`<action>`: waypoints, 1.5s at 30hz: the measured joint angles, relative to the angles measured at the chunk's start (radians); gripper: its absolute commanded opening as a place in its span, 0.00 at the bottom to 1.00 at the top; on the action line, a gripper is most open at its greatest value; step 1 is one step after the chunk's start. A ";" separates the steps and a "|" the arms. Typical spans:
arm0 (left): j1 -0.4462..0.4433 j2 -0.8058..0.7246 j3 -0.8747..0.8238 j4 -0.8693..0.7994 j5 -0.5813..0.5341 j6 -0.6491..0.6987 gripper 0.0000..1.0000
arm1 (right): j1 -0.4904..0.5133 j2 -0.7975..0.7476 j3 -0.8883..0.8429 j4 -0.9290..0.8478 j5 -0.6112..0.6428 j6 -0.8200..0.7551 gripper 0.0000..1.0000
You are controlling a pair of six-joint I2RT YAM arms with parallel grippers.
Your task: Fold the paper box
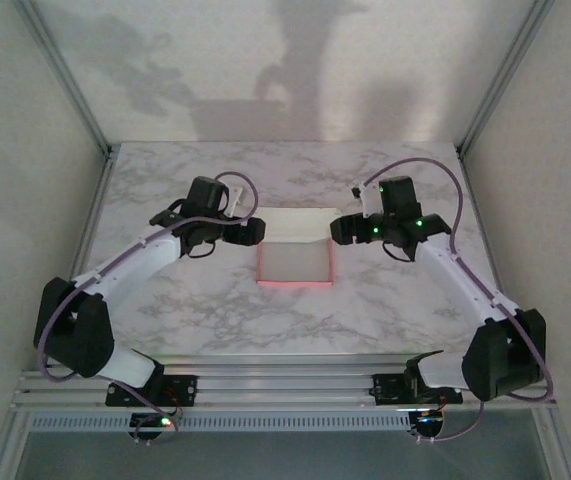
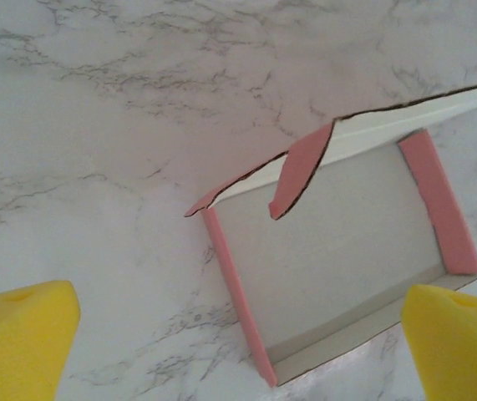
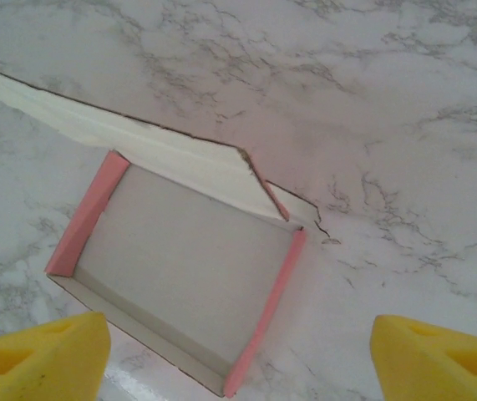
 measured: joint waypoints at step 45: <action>0.028 0.200 0.258 -0.151 0.176 0.182 0.74 | -0.008 0.364 0.358 -0.261 0.019 -0.247 0.56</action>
